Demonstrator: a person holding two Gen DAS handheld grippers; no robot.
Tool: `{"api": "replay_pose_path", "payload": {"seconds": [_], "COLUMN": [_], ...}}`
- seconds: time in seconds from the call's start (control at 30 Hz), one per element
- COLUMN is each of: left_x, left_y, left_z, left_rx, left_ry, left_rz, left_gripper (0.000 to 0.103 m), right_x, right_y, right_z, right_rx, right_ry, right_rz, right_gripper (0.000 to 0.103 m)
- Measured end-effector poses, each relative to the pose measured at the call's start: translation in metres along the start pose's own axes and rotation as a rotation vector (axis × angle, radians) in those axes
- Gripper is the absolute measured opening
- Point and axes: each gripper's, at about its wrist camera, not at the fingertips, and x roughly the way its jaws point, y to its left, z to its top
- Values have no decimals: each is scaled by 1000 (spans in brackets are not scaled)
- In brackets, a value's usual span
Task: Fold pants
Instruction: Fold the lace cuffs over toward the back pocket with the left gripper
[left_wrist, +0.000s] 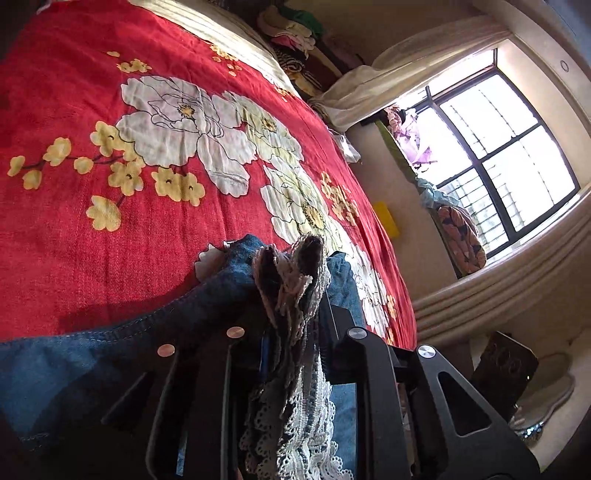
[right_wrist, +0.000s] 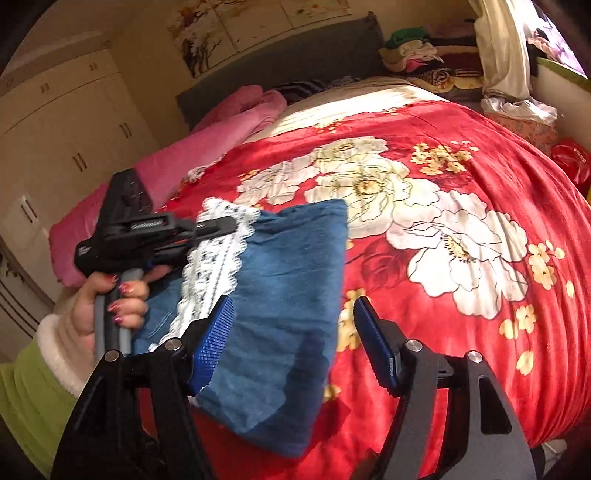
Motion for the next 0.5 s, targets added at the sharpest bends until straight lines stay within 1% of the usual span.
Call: {"api": "replay_pose_path", "payload": {"seconds": [0.07,0.1,0.13,0.17,0.23,0.3,0.33,0.4,0.43,0.47,0.5], "left_x": [-7,-12,-17,-21,-23,-15,-10,-4,-3,-2,-1], "left_y": [-2,-3,-4,-6,-7,-2,2,9,10,10,10], "left_z": [-2,-2,-4,-5,-7,-6,-6,-5,-4,-3,-2], "left_rx": [1,2,8,18,41,44,31,5,3,6,9], "left_ry": [-18,-30,-46,-54,-62,-41,-32,-26,-30,-33,-34], "left_rz": [7,8,23,37,66,111,142,137,148,158,157], "left_gripper": [12,12,12,12,13,14,14,15,16,17,17], "right_x": [16,25,33,38,49,63,69,81,89,95,98], "right_y": [-15,-20,-25,-26,-25,-24,-24,-24,-25,-26,-26], "right_z": [10,15,20,24,34,43,47,53,54,55,55], "right_rx": [45,70,100,115,108,109,109,104,93,72,46], "right_ry": [32,50,70,81,91,112,122,137,159,175,173], "right_rz": [31,64,73,70,96,62,66,40,16,-18,-45], "right_gripper": [67,67,67,67,68,67,67,65,64,57,53]}}
